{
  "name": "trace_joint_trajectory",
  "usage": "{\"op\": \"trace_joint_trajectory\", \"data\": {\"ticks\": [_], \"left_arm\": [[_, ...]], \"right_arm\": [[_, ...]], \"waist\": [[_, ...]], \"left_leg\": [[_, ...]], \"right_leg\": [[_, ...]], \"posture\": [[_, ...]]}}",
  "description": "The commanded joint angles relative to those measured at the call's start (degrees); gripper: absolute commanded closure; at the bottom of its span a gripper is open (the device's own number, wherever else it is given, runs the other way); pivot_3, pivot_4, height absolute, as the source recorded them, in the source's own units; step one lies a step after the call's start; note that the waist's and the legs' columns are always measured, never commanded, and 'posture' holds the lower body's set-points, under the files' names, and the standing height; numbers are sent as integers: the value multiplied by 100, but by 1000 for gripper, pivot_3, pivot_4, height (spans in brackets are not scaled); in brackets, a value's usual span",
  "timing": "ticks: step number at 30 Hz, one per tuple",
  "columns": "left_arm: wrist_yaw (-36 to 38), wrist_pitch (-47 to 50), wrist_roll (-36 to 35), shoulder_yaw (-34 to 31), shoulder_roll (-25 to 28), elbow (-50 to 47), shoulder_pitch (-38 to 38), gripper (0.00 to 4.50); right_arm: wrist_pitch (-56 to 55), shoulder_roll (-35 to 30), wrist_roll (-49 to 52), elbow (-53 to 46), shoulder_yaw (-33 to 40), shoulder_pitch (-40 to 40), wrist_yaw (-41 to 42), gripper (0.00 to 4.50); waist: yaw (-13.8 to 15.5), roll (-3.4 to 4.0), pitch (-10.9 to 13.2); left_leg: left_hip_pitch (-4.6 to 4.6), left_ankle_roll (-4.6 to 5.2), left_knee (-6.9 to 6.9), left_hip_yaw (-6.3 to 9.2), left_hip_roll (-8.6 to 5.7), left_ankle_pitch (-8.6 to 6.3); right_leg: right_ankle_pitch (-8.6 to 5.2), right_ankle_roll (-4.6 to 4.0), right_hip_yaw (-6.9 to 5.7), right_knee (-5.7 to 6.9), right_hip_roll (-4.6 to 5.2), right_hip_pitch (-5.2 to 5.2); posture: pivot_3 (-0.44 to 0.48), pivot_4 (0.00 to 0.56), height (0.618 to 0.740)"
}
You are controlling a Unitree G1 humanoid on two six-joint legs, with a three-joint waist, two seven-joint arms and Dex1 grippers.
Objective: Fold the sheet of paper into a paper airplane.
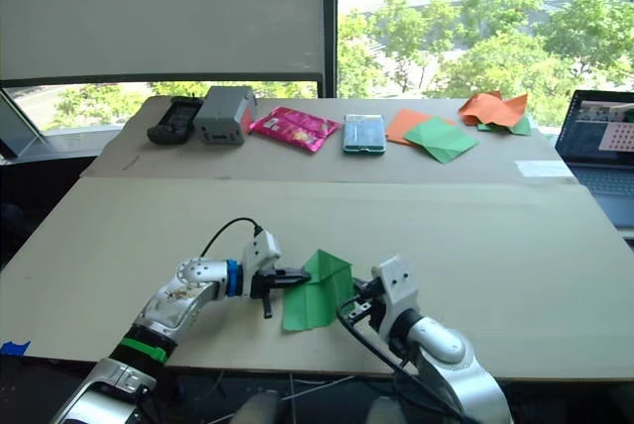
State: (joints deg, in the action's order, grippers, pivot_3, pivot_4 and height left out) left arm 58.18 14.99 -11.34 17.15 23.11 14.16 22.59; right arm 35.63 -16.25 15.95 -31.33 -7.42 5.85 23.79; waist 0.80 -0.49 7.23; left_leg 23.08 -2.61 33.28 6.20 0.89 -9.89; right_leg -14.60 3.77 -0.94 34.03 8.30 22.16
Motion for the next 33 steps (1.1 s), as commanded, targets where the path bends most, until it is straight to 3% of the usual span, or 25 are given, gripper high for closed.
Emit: {"op": "trace_joint_trajectory", "data": {"ticks": [1, 16, 26, 33], "left_arm": [[-119, 187, 409, 245, 44, 526, -157, 4484], [-341, 453, 272, -109, 180, 164, -293, 4484], [-521, 1062, -29, -933, 962, -1086, -741, 4484], [-303, 1544, -1007, -1333, 723, -1851, -872, 4484]], "right_arm": [[-147, 23, 106, 130, -120, -387, 189, 4500], [-256, 132, -245, 1229, -1088, -1369, 501, 4500], [-238, 163, -460, 1705, -1283, -1683, 614, 4500], [-260, 177, -525, 1833, -1314, -1712, 661, 4500]], "waist": [[5, 1, -1], [-18, 20, -18], [-185, -4, 0], [-163, -30, 25]], "left_leg": [[4, 0, 0, 0, 0, 0], [3, 5, -2, 0, 0, 3], [-35, 10, -30, 1, 6, 6], [-46, 10, -46, 2, 8, 6]], "right_leg": [[1, 2, 0, 1, 0, -1], [14, 25, -1, 17, -2, -3], [15, 27, 7, 76, -8, 6], [14, 24, 5, 89, -8, 6]], "posture": [[0, 150, 706], [0, 150, 706], [0, 150, 706], [0, 150, 706]]}}
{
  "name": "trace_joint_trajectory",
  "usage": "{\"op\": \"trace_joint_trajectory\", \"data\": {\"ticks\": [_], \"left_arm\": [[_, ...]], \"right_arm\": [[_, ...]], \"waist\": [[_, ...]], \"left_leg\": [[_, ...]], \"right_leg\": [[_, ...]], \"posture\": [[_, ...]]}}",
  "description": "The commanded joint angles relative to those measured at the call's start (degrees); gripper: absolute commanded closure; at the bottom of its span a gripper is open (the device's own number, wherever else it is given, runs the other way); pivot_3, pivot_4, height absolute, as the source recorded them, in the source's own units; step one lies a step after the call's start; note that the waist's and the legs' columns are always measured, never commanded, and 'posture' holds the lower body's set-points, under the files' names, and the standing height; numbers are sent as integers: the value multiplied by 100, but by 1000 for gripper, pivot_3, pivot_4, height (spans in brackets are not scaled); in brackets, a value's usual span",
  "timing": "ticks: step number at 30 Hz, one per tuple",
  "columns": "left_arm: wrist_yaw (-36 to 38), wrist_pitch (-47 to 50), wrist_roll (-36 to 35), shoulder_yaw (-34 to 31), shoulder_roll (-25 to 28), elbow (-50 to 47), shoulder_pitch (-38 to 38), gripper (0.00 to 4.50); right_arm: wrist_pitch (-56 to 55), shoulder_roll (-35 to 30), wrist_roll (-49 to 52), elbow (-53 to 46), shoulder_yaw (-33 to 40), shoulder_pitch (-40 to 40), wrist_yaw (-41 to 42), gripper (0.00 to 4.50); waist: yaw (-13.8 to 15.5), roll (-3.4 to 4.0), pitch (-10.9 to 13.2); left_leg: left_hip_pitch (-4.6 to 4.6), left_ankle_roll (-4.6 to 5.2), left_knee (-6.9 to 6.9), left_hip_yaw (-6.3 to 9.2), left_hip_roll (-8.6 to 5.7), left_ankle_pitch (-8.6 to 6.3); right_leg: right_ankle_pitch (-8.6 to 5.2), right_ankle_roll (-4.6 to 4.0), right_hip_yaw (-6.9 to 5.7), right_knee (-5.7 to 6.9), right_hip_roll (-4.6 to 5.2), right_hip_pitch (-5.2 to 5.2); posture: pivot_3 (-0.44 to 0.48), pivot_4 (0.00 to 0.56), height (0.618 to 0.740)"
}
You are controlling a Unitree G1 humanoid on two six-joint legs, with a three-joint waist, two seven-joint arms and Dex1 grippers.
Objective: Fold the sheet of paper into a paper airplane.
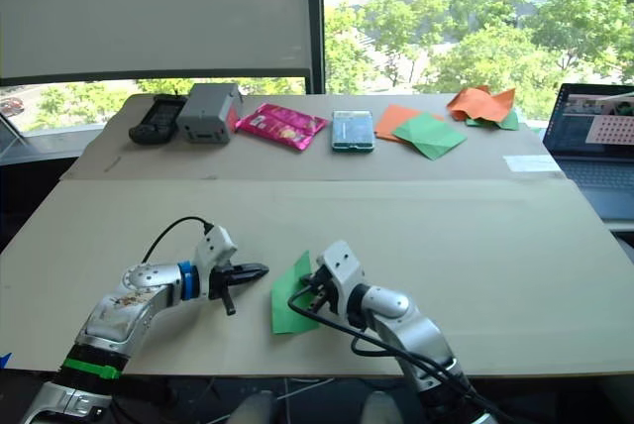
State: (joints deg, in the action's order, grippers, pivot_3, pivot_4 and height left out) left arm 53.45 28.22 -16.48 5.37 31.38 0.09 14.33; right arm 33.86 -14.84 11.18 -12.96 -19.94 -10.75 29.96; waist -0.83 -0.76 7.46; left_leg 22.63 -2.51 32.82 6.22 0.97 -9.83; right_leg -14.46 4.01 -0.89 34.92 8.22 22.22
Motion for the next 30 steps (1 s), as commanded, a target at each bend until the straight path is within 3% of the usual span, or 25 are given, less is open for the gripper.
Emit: {"op": "trace_joint_trajectory", "data": {"ticks": [1, 24, 30], "left_arm": [[204, 273, -570, -155, -116, -495, -66, 4484], [384, -392, 287, 959, -218, 383, 43, 4484], [359, -595, 559, 1146, -136, 539, -118, 4484]], "right_arm": [[-81, 42, -57, -1, -69, -50, 41, 4500], [-46, 71, -221, 149, 50, -289, -45, 4500], [-209, 83, -517, 1007, 1, -933, -21, 4500]], "waist": [[0, -7, 4], [67, -14, 16], [68, -6, 3]], "left_leg": [[1, 0, 0, 0, -1, 0], [8, 0, 2, 0, -3, 0], [3, 1, 2, 0, -5, 0]], "right_leg": [[0, 0, 1, -3, 0, -1], [0, -1, 0, -3, 0, -6], [0, -1, 2, -2, 0, -9]], "posture": [[0, 150, 706], [0, 150, 706], [0, 150, 706]]}}
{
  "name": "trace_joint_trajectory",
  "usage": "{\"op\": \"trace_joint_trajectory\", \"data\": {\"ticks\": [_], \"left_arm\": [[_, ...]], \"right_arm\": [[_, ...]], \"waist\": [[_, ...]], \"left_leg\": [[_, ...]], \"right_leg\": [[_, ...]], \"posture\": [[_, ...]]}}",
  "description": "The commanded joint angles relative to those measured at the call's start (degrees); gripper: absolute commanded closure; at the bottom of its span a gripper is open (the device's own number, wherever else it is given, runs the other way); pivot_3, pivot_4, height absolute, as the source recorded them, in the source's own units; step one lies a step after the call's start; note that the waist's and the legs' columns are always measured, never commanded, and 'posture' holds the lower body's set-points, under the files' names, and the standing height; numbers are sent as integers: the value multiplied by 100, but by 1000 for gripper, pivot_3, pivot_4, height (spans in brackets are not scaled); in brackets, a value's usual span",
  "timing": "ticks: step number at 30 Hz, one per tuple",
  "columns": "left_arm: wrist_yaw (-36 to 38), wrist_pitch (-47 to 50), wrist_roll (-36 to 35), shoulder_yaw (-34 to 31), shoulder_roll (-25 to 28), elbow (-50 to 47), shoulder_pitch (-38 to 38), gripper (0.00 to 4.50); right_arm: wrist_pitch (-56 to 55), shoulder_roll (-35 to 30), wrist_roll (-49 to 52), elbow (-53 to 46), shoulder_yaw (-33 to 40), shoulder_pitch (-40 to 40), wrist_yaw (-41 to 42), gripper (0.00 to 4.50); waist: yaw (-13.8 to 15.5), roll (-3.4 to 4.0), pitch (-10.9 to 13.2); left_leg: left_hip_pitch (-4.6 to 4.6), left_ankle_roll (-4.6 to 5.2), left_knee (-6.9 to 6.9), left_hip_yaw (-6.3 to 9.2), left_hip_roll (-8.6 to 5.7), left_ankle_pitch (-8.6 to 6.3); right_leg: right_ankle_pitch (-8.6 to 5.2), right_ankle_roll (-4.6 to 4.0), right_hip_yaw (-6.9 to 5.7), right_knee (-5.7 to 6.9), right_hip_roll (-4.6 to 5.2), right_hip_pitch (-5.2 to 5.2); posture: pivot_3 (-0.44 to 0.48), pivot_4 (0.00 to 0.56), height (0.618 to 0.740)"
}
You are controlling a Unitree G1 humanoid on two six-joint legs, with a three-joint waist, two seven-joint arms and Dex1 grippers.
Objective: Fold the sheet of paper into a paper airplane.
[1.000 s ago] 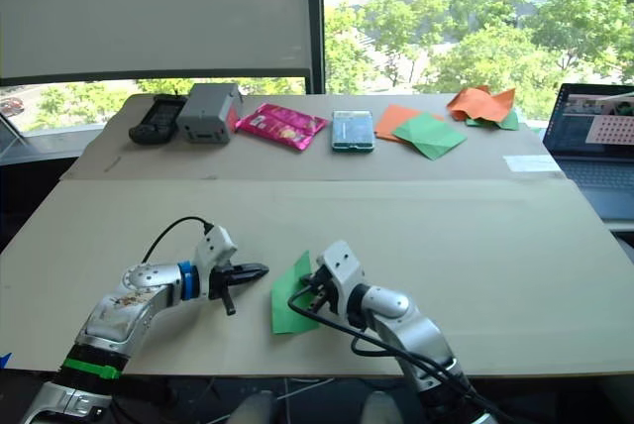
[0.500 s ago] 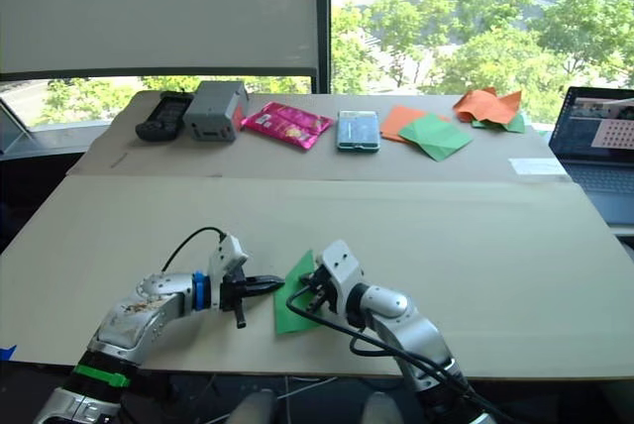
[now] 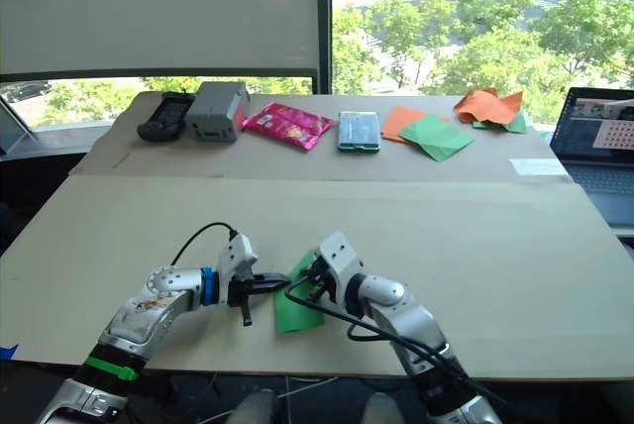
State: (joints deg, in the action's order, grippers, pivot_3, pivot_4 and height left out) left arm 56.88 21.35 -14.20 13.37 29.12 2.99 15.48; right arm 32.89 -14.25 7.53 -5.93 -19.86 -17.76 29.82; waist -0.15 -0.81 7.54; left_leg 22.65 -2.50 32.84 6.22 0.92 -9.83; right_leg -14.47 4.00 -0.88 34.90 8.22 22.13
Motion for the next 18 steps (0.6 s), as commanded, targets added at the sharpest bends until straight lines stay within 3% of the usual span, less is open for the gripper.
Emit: {"op": "trace_joint_trajectory", "data": {"ticks": [1, 11, 18], "left_arm": [[25, 60, 356, 361, 102, 242, -251, 4484], [-22, 24, 403, 323, 118, 179, -344, 4484], [-59, 61, 392, 296, 156, 114, -392, 4484]], "right_arm": [[-52, 3, -221, 494, -28, -322, -11, 4500], [-138, 119, -390, 1492, 12, -761, 28, 4500], [-136, 34, -330, 1221, -52, -459, 185, 4500]], "waist": [[1, 3, -9], [-29, 30, -54], [-42, 36, -61]], "left_leg": [[0, 0, 0, 0, 1, 0], [-29, 3, 0, 0, 1, 2], [-29, 2, 0, 0, 0, 1]], "right_leg": [[0, 0, -1, 1, 0, -1], [-1, -2, 1, 11, 0, -22], [-1, -2, 3, 11, 0, -22]], "posture": [[0, 150, 706], [0, 150, 706], [0, 150, 706]]}}
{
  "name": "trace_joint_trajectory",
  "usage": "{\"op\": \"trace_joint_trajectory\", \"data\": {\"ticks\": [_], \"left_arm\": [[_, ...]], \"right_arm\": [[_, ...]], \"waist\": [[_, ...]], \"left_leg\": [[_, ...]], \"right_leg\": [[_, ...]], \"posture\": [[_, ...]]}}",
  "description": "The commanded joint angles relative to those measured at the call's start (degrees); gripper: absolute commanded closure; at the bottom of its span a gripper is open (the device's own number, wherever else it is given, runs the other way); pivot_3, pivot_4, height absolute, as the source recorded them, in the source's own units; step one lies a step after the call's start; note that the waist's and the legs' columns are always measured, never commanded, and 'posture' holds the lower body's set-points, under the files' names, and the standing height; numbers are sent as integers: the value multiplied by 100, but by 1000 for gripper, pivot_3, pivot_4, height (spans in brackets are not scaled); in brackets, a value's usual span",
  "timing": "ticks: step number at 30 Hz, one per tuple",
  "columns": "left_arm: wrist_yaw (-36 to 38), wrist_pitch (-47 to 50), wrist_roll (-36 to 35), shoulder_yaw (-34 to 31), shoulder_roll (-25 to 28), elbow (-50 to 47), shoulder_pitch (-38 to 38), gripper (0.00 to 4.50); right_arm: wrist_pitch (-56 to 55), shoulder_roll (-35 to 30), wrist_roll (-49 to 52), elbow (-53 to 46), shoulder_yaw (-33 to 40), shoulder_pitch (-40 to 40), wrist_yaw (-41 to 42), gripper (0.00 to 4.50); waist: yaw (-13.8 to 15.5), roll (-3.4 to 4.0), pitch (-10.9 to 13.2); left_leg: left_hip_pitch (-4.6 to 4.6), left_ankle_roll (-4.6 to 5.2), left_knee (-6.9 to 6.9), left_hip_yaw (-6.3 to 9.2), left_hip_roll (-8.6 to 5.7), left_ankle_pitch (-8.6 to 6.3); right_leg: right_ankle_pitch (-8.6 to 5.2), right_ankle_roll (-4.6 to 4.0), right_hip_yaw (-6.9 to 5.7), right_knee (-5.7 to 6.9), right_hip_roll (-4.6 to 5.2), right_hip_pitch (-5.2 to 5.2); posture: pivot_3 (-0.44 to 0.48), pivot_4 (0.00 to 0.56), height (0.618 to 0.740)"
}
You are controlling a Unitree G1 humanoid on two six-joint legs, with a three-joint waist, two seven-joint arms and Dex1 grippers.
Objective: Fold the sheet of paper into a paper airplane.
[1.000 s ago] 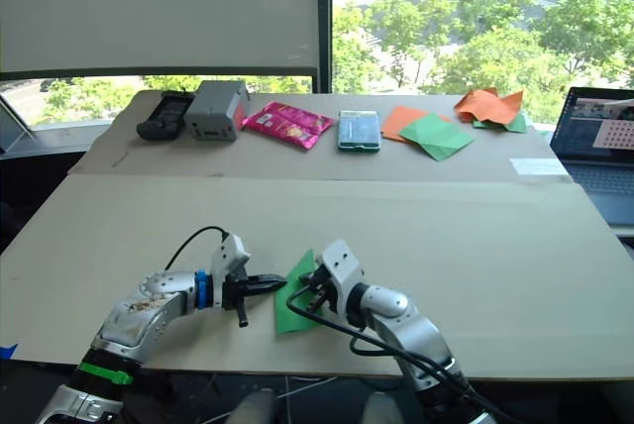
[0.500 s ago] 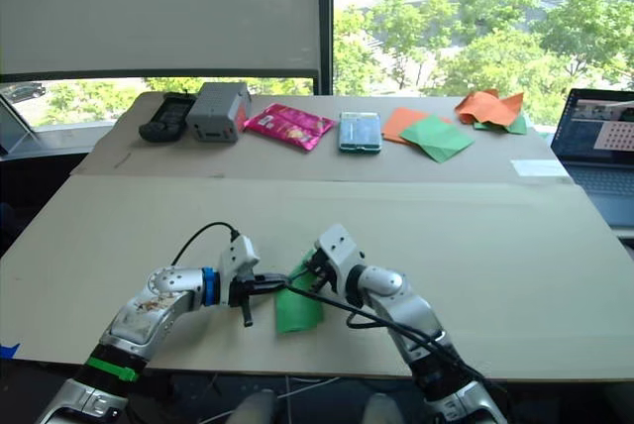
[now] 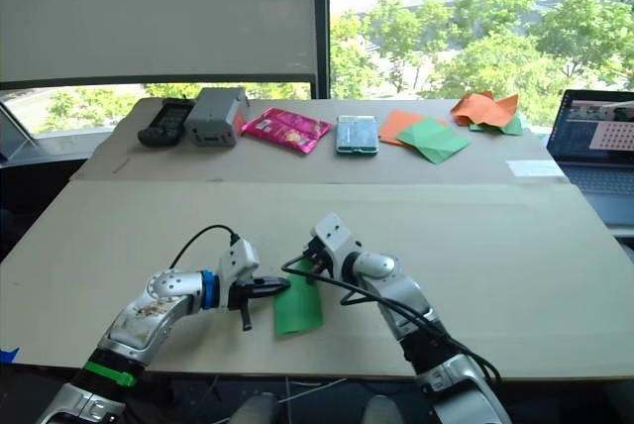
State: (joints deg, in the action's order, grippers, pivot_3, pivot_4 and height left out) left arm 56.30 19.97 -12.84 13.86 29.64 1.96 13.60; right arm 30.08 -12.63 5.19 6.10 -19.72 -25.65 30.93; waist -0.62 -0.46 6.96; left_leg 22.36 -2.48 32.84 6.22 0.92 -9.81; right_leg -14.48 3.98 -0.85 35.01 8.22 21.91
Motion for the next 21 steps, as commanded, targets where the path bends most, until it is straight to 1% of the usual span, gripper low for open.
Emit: {"op": "trace_joint_trajectory", "data": {"ticks": [1, 14, 21], "left_arm": [[-4, 205, 253, 241, 105, 215, -203, 4484], [26, 180, 288, 263, 129, 310, -115, 4484], [59, 175, 294, 268, 145, 348, -70, 4484]], "right_arm": [[182, -161, -73, -92, -70, 429, 106, 4500], [564, -470, 36, -1193, -319, 1412, 425, 4500], [796, -656, 148, -1669, -384, 1784, 605, 4500]], "waist": [[9, 1, -6], [-7, -4, -24], [-2, -10, -28]], "left_leg": [[1, 1, 0, 0, 0, 0], [-6, -4, 0, 0, 1, -2], [-4, -5, 0, 0, 1, -3]], "right_leg": [[0, 0, 0, 0, 0, -1], [-7, -6, 1, -7, 1, -7], [-7, -6, 0, -10, 2, -7]], "posture": [[0, 150, 706], [0, 150, 706], [0, 150, 706]]}}
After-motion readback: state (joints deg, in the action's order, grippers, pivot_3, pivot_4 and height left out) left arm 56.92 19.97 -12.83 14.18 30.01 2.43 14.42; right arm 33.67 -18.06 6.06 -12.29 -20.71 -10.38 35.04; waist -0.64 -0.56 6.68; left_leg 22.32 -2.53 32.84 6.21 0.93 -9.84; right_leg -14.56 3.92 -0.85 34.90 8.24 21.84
